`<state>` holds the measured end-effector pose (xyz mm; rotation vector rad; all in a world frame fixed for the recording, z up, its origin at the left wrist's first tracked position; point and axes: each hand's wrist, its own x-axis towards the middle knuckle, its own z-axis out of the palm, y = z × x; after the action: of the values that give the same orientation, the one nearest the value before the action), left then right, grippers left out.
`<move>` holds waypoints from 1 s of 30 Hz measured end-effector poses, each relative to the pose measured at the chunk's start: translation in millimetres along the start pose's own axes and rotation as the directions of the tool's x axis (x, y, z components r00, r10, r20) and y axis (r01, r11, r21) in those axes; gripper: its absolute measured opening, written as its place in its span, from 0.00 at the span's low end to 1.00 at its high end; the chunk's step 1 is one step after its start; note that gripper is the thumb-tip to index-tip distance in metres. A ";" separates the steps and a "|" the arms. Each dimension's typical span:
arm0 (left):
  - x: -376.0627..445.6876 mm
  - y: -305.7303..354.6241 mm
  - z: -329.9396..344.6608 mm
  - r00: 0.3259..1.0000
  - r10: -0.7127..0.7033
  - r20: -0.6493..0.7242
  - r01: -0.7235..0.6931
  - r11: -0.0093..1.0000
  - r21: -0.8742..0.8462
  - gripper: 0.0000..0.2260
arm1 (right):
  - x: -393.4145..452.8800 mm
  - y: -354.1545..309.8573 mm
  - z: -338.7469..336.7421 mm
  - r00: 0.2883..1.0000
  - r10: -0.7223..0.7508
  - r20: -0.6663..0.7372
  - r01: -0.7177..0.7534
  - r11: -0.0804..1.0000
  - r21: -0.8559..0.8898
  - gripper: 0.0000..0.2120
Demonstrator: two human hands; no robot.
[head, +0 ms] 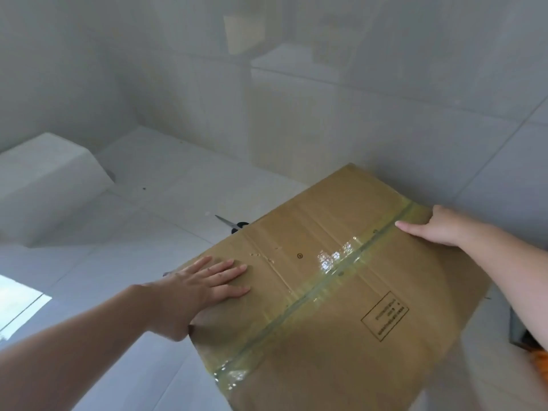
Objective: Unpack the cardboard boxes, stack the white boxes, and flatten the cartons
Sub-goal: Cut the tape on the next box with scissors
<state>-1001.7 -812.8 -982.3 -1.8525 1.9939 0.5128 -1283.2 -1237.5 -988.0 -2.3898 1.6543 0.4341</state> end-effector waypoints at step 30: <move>-150.0 -57.8 134.6 0.425 -0.903 -0.057 0.756 0.389 -0.525 0.32 | -240.6 -266.2 92.0 0.697 -0.588 0.411 0.508 0.809 0.296 0.36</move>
<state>-930.9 -620.1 -1024.4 -3.0751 0.7478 0.3041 -1124.8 -902.7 -989.9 -2.2489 0.6734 0.6818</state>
